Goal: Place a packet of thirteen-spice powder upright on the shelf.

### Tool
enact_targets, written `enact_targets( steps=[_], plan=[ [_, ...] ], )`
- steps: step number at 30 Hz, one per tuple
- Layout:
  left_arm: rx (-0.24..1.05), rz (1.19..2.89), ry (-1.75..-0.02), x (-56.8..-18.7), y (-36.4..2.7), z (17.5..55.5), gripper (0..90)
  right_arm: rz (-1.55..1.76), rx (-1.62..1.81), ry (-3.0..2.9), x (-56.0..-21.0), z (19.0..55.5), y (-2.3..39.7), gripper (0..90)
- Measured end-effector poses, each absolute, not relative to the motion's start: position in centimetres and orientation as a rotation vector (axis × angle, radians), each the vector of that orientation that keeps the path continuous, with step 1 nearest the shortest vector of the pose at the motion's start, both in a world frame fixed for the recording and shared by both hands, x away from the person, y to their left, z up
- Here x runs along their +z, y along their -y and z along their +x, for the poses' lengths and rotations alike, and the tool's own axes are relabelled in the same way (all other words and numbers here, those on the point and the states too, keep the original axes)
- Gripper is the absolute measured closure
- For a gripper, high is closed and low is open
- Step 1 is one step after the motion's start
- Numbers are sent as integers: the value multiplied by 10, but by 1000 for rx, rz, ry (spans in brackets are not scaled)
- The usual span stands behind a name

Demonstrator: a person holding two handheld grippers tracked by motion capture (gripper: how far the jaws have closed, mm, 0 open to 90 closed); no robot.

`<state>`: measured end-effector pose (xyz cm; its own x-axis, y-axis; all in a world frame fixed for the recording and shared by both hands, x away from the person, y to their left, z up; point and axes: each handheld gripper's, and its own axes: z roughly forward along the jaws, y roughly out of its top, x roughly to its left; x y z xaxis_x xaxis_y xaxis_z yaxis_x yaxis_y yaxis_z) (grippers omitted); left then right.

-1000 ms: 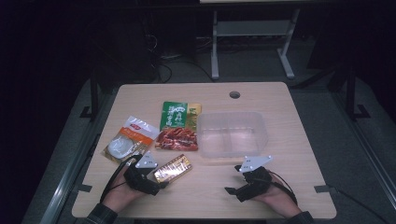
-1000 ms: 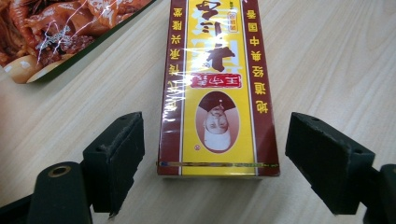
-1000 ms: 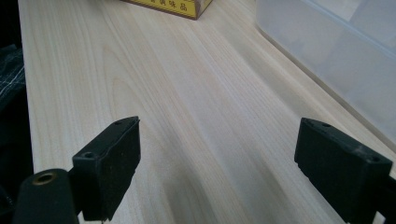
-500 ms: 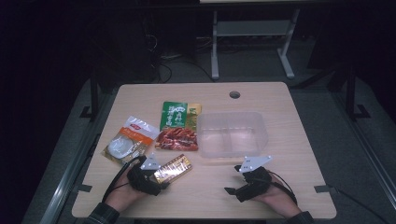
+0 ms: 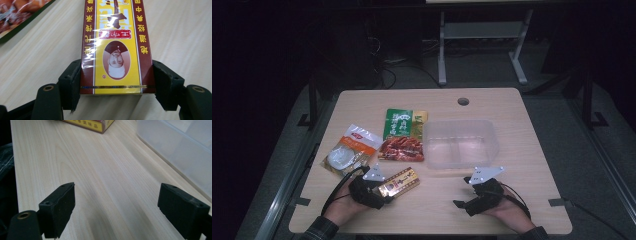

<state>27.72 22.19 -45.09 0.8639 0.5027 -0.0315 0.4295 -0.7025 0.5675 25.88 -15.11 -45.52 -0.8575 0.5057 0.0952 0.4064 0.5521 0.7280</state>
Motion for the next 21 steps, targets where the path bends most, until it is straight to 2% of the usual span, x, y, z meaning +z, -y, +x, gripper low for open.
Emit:
enact_targets(
  steps=[5, 6, 9, 11, 12, 13, 17, 18, 19, 21],
  plan=[
    [132, 2399, -595, -444, -215, 270, 320, 758, 1207, -2669, -448, 255, 152, 148],
    [126, 2406, -558, -441, -214, 270, 320, 741, 1242, -2669, -444, 254, 153, 185],
    [97, 2381, -508, -438, -208, 264, 320, 738, 1270, -2674, -441, 253, 152, 215],
    [93, 2379, -465, -436, -202, 261, 320, 713, 1296, -2673, -437, 251, 151, 276],
    [79, 2364, -436, -435, -196, 257, 320, 690, 1331, -2672, -433, 250, 149, 343],
    [79, 2364, -436, -435, -196, 257, 320, 690, 1331, -2672, -433, 250, 149, 343],
    [63, 2357, -377, -434, -186, 252, 320, 652, 1384, -2669, -426, 249, 147, 444],
    [54, 2362, -366, -434, -184, 251, 320, 620, 1399, -2670, -424, 249, 146, 516],
    [50, 2362, -356, -435, -182, 250, 320, 620, 1399, -2670, -424, 249, 146, 516],
    [44, 2370, -337, -436, -178, 249, 320, 607, 1418, -2681, -423, 250, 145, 612]
  ],
)
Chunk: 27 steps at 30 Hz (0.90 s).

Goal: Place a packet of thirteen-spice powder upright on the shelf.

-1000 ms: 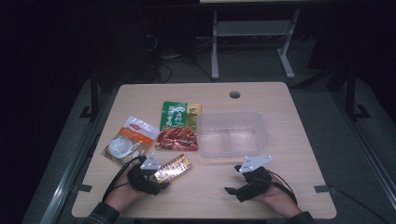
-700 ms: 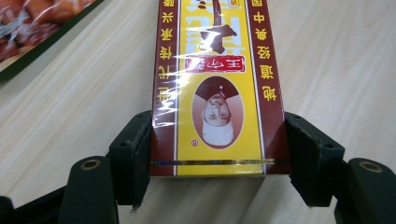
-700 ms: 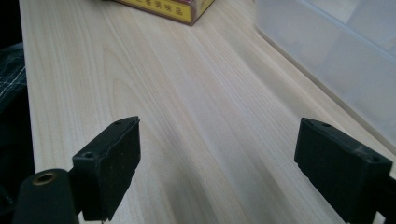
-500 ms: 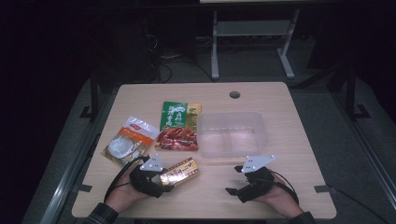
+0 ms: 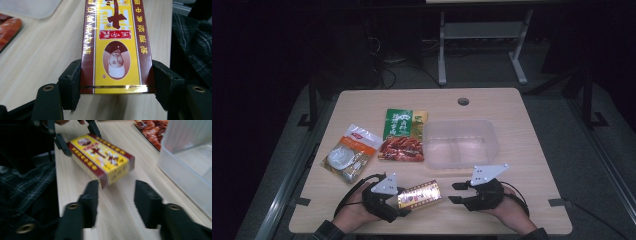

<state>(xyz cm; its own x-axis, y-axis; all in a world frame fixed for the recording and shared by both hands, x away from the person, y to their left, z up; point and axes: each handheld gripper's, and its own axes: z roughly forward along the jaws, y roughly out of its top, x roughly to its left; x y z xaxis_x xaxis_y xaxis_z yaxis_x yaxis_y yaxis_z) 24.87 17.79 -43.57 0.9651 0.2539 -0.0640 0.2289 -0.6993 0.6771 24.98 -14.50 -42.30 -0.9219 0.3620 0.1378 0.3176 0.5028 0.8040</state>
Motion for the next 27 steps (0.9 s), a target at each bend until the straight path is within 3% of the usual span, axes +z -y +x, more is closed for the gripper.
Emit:
enact_targets(
  steps=[7, 27],
  plan=[
    [33, 2389, -279, -437, -167, 248, 320, 550, 1402, -2722, -423, 252, 132, 895],
    [15, 2399, -172, -439, -162, 254, 319, 537, 1290, -2804, -440, 255, 123, 894]
  ],
)
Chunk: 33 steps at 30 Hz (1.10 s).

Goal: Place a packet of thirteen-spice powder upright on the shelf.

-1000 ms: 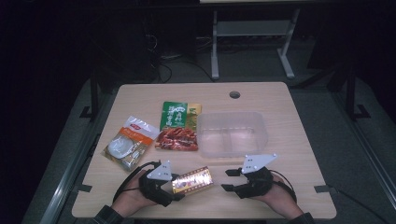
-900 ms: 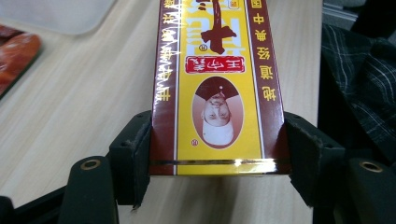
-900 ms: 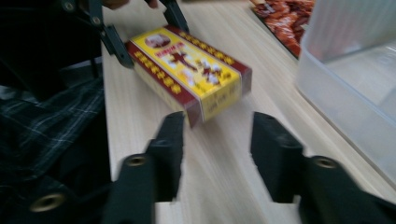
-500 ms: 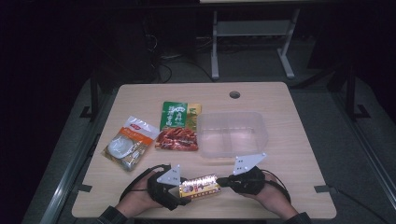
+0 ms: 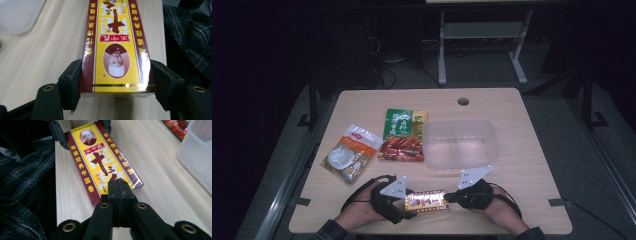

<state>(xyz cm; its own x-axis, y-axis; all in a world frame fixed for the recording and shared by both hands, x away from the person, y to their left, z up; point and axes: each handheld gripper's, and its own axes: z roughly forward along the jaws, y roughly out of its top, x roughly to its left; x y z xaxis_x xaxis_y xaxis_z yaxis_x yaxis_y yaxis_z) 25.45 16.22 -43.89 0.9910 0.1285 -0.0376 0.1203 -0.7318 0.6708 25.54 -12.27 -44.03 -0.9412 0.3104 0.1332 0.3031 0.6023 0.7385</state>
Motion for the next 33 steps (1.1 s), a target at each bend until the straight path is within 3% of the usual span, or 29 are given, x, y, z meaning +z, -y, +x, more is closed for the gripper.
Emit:
enact_targets(
  steps=[33],
  plan=[
    [21, 2140, -82, -410, -148, 270, 316, 527, 1242, -2874, -454, 259, 116, 896]
  ],
)
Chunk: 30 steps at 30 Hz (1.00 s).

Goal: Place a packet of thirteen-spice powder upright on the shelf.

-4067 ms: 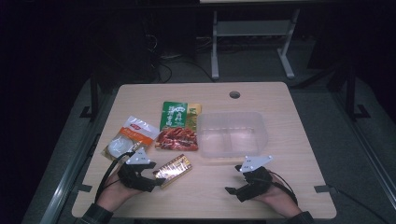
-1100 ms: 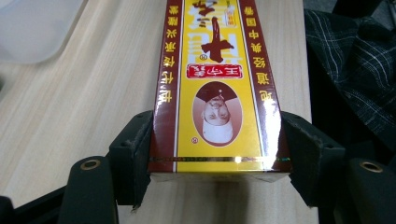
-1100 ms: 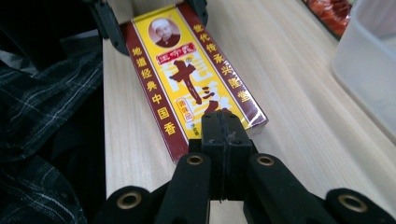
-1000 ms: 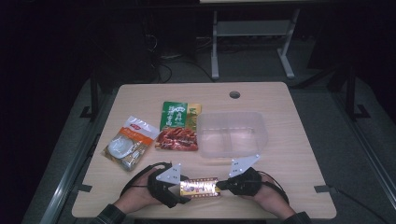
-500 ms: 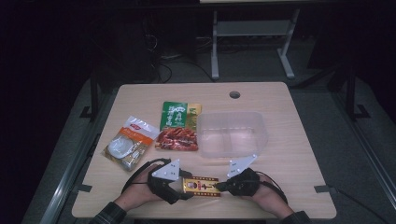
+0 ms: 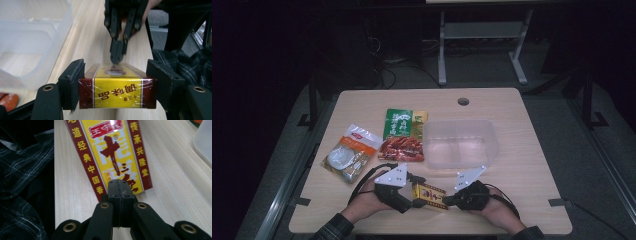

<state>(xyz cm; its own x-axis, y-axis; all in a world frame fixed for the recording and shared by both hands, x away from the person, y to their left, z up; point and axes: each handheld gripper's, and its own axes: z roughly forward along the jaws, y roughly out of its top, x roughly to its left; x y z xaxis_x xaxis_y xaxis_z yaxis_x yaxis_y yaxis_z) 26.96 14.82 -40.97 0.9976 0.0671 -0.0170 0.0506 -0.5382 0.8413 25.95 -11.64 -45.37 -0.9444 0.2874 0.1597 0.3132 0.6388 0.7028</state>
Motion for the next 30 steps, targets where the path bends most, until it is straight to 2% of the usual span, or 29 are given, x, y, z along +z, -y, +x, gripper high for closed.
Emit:
enact_targets(
  steps=[17, 25, 30],
  plan=[
    [-12, 2071, -12, -397, -121, 282, 314, -398, -1190, 2840, -461, 263, 95, 897],
    [-23, 2066, -17, -397, -112, 283, 310, -420, -1206, 2824, -459, 260, 99, 897],
    [-11, 2066, -39, -396, -114, 283, 270, -447, -1230, 2818, -455, 259, 105, 884]
  ],
)
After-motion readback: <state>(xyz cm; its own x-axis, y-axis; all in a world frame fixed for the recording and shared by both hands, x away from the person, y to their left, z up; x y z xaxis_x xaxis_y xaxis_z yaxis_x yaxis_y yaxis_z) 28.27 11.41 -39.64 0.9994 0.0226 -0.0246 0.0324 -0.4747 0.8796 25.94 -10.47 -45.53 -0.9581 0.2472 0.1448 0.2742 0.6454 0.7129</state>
